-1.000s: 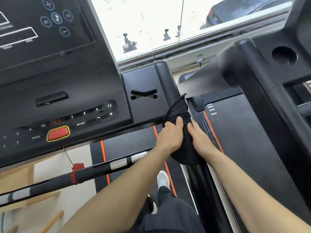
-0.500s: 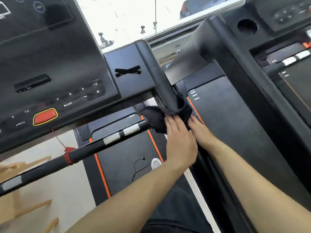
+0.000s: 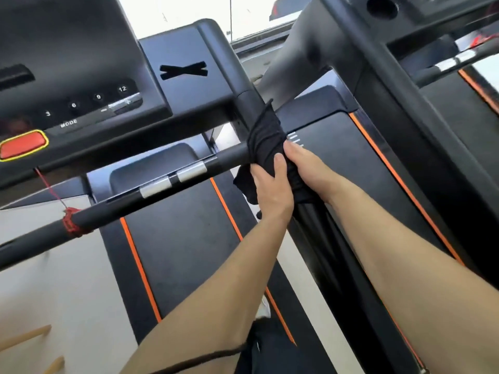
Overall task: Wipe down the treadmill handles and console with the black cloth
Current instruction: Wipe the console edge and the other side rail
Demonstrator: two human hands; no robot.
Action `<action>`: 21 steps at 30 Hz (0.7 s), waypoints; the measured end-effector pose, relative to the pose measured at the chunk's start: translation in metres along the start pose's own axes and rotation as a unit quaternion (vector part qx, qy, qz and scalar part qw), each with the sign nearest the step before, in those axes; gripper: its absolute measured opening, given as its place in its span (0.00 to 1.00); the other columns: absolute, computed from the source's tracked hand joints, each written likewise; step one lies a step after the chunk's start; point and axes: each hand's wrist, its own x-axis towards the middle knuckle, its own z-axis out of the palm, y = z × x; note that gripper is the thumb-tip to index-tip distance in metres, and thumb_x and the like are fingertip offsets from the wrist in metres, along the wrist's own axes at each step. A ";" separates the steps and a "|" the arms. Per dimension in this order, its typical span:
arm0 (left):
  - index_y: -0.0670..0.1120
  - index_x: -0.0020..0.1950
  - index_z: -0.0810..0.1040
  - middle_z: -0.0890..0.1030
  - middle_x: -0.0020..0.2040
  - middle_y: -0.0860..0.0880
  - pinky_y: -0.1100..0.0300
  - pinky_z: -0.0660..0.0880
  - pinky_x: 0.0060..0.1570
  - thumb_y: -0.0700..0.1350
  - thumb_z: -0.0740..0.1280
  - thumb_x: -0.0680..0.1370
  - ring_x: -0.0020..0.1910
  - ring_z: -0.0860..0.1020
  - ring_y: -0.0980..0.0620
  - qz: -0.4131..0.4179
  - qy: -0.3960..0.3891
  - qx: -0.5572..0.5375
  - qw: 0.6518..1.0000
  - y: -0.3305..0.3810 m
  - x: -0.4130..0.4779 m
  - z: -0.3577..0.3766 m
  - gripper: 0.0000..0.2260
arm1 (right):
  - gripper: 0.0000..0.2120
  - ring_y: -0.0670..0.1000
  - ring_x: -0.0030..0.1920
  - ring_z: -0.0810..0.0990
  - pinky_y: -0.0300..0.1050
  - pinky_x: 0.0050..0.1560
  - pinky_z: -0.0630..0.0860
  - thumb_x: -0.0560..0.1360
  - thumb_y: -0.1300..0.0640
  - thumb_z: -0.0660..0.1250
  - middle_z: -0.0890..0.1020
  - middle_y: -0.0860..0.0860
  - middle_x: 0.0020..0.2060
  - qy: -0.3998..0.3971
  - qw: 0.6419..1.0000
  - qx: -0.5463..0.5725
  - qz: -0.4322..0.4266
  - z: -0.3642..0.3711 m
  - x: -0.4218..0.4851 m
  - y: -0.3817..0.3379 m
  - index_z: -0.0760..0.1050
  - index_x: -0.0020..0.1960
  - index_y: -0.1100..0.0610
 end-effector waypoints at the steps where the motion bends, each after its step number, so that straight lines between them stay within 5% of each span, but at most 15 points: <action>1: 0.46 0.81 0.53 0.62 0.79 0.48 0.64 0.56 0.69 0.60 0.59 0.82 0.77 0.62 0.49 0.010 -0.001 0.008 1.000 -0.009 -0.013 0.001 0.34 | 0.29 0.47 0.69 0.74 0.55 0.75 0.65 0.76 0.35 0.59 0.80 0.47 0.65 0.005 1.000 -0.004 -0.002 -0.001 -0.018 0.005 0.76 0.68 0.53; 5: 0.47 0.82 0.50 0.59 0.81 0.49 0.57 0.57 0.76 0.62 0.63 0.79 0.78 0.59 0.51 0.031 -0.024 0.039 0.998 -0.046 -0.077 0.009 0.39 | 0.19 0.48 0.64 0.78 0.50 0.71 0.70 0.85 0.51 0.55 0.82 0.54 0.61 -0.001 0.999 0.027 0.017 -0.014 -0.059 0.050 0.76 0.66 0.61; 8: 0.47 0.79 0.58 0.69 0.75 0.47 0.48 0.67 0.71 0.69 0.64 0.71 0.73 0.69 0.46 0.017 -0.006 0.033 0.999 -0.038 -0.059 0.010 0.44 | 0.16 0.42 0.43 0.85 0.36 0.48 0.81 0.84 0.49 0.57 0.88 0.47 0.43 -0.040 0.993 0.096 0.054 -0.016 -0.056 0.038 0.81 0.55 0.57; 11: 0.48 0.77 0.61 0.74 0.70 0.45 0.46 0.73 0.65 0.72 0.67 0.63 0.66 0.75 0.44 -0.025 -0.014 0.001 1.000 -0.017 -0.022 0.002 0.49 | 0.14 0.39 0.31 0.84 0.32 0.31 0.78 0.83 0.47 0.60 0.86 0.43 0.31 -0.069 0.992 0.105 0.006 -0.020 -0.052 0.028 0.80 0.49 0.53; 14: 0.50 0.79 0.61 0.73 0.72 0.47 0.47 0.72 0.68 0.73 0.66 0.60 0.69 0.74 0.46 -0.007 0.006 -0.035 0.999 -0.023 -0.025 0.005 0.52 | 0.14 0.38 0.31 0.83 0.31 0.30 0.76 0.84 0.48 0.59 0.85 0.41 0.29 -0.082 0.987 0.133 -0.032 -0.025 -0.068 0.042 0.80 0.52 0.54; 21: 0.51 0.80 0.58 0.69 0.76 0.48 0.49 0.64 0.74 0.69 0.65 0.67 0.74 0.68 0.50 0.020 -0.009 -0.059 0.998 -0.099 -0.133 0.029 0.46 | 0.14 0.37 0.33 0.83 0.30 0.32 0.76 0.85 0.52 0.57 0.85 0.42 0.31 -0.031 0.987 0.149 0.052 -0.031 -0.138 0.101 0.79 0.55 0.58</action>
